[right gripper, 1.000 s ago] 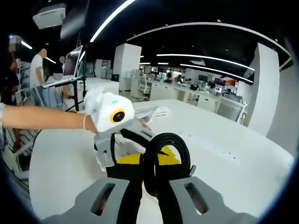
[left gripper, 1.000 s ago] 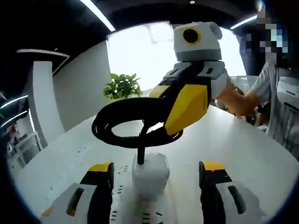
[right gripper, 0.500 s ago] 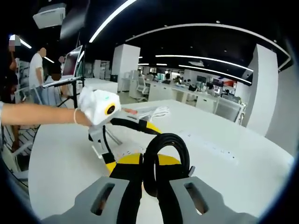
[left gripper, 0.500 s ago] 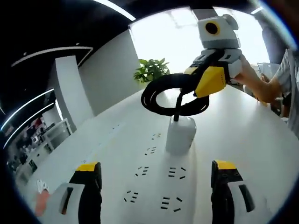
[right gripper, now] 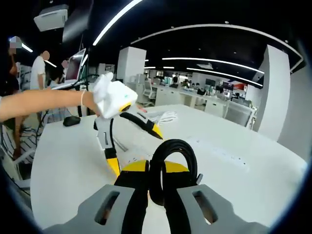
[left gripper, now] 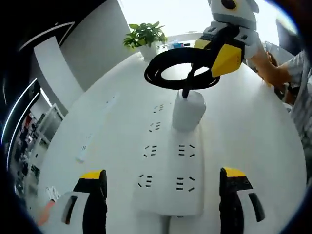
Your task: Straighten the power strip on the desk, plug the charger into it
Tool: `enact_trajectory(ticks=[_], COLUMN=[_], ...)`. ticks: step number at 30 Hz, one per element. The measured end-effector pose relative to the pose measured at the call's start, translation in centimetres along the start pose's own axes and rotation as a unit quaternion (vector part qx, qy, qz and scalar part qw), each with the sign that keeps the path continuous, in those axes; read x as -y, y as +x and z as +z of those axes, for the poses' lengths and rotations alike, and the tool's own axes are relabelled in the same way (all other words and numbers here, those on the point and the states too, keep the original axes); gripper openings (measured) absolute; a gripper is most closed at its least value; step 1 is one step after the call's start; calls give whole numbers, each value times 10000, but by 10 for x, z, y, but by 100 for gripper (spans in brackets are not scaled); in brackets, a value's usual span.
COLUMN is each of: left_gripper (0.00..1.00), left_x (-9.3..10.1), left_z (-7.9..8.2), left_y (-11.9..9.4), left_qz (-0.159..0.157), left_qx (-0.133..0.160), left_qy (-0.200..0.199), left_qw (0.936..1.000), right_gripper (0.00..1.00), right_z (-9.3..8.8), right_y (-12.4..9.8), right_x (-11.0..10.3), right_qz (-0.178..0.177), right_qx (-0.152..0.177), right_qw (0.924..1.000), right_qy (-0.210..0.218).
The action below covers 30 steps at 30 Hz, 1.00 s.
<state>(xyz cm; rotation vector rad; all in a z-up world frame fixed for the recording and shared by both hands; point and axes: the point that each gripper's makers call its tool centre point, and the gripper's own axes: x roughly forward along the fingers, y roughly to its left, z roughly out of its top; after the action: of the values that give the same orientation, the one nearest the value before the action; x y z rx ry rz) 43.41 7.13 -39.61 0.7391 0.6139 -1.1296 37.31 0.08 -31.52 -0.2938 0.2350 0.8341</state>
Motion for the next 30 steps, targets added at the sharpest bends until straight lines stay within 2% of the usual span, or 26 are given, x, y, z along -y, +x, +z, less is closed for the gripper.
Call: enact_trajectory(ticks=[2,8,12,16,24,26,30], left_gripper=[91,90,93,94,97,97,95], left_x=[2,0,9,11,9,8,6], left_z=[-2,-5,-10,-13,-8,-12,-16], left_y=[-2,-4,-4,-2,7,8,10], left_qz=[-220,-413,-600,-658,-721,-755,-810], left_qx=[-242,-637,-899,-1062,-1309,-1510,-1720], left_qy=[-226,-138,-127,-65,-126,-152,-128], left_qw=[9992,9970,9941,9921,9887,9855,9817], right_gripper=[8,8,8,8,8,8,8], right_z=[0,1,2,3,3,3,3], right_y=[0,0,0,0,-1,-1,0], right_x=[1,2,2,3,4,4,4], right_qz=[19,82,100,108,135,129,113], right_qx=[4,29,35,44,31,20,14], right_qw=[10000,9999,9999,9999,9998,9998,9998], right_qy=[14,109,94,127,173,172,153])
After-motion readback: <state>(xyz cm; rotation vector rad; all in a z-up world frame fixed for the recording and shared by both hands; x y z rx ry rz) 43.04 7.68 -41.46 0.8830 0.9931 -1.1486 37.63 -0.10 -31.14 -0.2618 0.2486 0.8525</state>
